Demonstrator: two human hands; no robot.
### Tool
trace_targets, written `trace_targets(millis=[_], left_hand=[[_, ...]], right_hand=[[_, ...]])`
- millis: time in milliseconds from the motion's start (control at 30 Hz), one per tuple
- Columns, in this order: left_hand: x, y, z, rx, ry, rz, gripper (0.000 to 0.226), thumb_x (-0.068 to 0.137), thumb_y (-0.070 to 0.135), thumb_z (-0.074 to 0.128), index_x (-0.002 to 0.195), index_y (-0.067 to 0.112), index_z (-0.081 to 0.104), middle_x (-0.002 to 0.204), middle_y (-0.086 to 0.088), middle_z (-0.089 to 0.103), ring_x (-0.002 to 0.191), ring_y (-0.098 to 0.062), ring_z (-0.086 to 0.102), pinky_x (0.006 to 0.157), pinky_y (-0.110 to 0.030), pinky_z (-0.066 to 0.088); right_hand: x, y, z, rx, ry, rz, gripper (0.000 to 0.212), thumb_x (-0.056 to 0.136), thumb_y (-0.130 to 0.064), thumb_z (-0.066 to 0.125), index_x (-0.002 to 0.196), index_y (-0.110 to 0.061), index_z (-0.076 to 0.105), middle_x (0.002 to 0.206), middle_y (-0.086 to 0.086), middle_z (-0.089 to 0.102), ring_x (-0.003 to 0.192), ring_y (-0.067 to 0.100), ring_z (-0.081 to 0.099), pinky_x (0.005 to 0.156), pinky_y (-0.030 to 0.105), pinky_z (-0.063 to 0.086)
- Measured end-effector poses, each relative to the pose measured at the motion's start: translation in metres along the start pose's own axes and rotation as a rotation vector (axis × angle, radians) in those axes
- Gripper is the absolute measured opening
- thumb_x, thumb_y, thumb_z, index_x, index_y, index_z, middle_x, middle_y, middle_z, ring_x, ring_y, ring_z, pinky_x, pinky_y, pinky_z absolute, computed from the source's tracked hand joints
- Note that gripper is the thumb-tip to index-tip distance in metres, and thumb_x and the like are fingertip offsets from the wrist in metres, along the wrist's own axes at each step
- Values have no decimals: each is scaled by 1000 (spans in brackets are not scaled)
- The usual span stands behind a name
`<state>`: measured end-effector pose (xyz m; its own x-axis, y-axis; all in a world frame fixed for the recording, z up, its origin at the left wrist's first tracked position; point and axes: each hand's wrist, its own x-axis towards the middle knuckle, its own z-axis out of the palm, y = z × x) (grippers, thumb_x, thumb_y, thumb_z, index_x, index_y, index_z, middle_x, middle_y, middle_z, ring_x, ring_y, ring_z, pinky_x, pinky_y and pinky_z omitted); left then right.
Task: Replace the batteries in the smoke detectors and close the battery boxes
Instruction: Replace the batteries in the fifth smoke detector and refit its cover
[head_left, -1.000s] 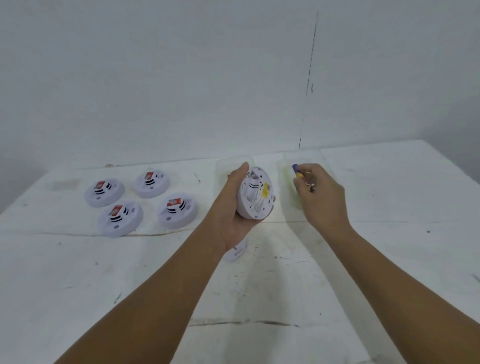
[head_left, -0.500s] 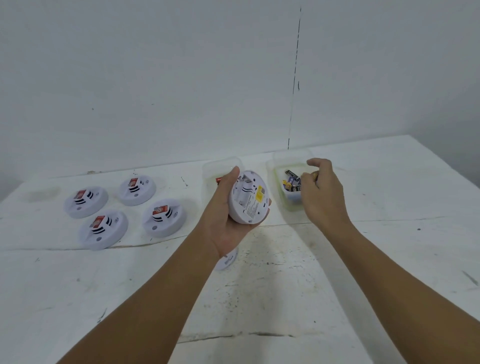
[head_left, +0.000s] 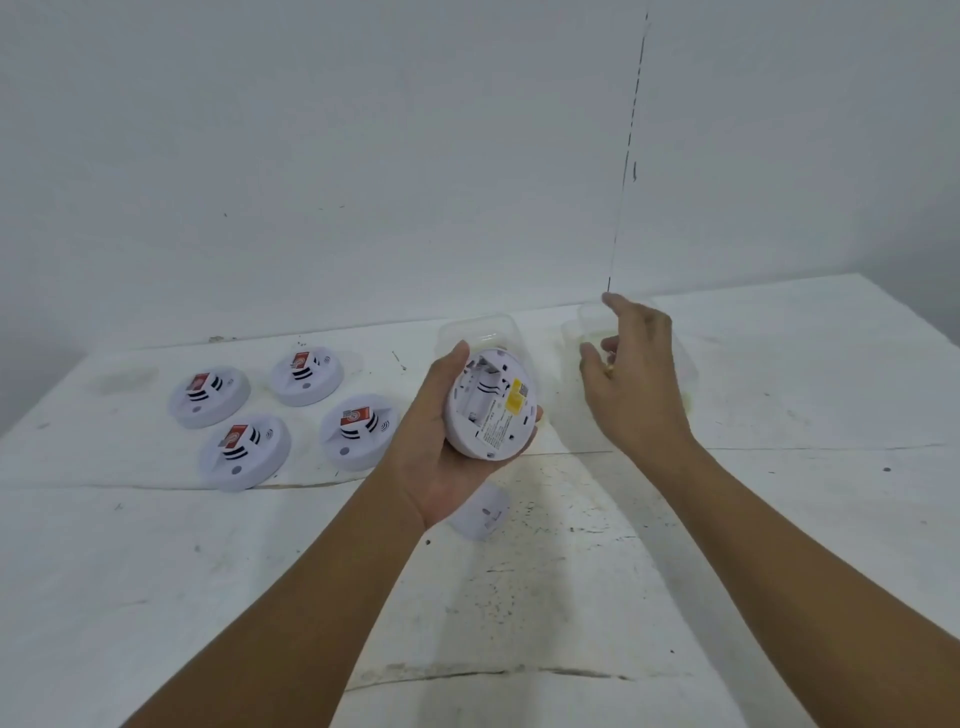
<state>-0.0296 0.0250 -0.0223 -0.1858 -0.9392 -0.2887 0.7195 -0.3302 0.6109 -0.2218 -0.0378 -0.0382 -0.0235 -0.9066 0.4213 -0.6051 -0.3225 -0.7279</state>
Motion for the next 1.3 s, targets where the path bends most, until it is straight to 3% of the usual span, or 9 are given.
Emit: trace_targets(millis=[167, 333, 467, 700, 900, 967, 1100, 1300], left_hand=[[-19, 11, -37, -55, 58, 28, 54, 95, 49, 65, 132, 11, 67, 134, -20, 66, 121, -41, 62, 115, -54, 42], [-31, 16, -76, -38, 141, 38, 62, 97, 52, 57, 141, 9, 61, 139, -26, 61, 132, -49, 55, 116, -59, 39], [-31, 14, -89, -54, 153, 19, 61, 100, 51, 55, 140, 6, 62, 125, -24, 67, 119, -44, 61, 117, -60, 37], [-25, 19, -99, -57, 144, -52, 62, 99, 55, 56, 138, 8, 64, 138, -30, 62, 129, -52, 57, 101, -55, 54], [-22, 24, -100, -82, 125, -121, 63, 93, 57, 60, 130, 7, 71, 143, -31, 57, 123, -51, 59, 104, -56, 52], [-22, 25, -101, -98, 128, -139, 63, 94, 57, 61, 131, 7, 70, 143, -31, 57, 124, -51, 57, 107, -56, 49], [-21, 27, -99, -118, 131, -162, 62, 92, 55, 64, 132, 8, 69, 143, -31, 57, 122, -51, 58, 109, -57, 45], [-22, 28, -99, -141, 122, -174, 58, 90, 54, 66, 123, 7, 74, 139, -30, 60, 118, -51, 61, 110, -58, 44]], right_hand=[[-25, -26, 27, 104, -59, -120, 31, 103, -19, 58, 134, -22, 59, 122, -3, 49, 93, 1, 58, 82, 10, 42], [-38, -29, 52, 36, -126, -154, 16, 102, -21, 60, 115, -23, 69, 98, -9, 62, 78, 5, 58, 72, 27, 50], [-34, -25, 58, -28, -117, -123, 12, 102, -19, 60, 109, -23, 68, 94, -11, 61, 77, 3, 55, 70, 26, 44], [0, -27, 55, -215, -227, -31, 18, 103, -17, 60, 115, -22, 73, 106, -7, 70, 74, 9, 57, 81, 30, 48], [29, -43, 69, -407, -424, 44, 26, 102, -19, 55, 115, -26, 76, 115, -7, 74, 108, 18, 65, 95, 36, 52], [36, -50, 76, -570, -466, 42, 26, 99, -22, 54, 106, -31, 77, 106, -7, 75, 102, 21, 66, 92, 37, 49], [46, -65, 86, -871, -520, 45, 11, 91, -28, 63, 92, -24, 73, 83, -3, 68, 83, 23, 63, 82, 38, 28], [47, -72, 103, -1003, -537, 65, 12, 82, -26, 66, 77, -22, 57, 74, -5, 59, 64, 17, 52, 84, 40, 25]])
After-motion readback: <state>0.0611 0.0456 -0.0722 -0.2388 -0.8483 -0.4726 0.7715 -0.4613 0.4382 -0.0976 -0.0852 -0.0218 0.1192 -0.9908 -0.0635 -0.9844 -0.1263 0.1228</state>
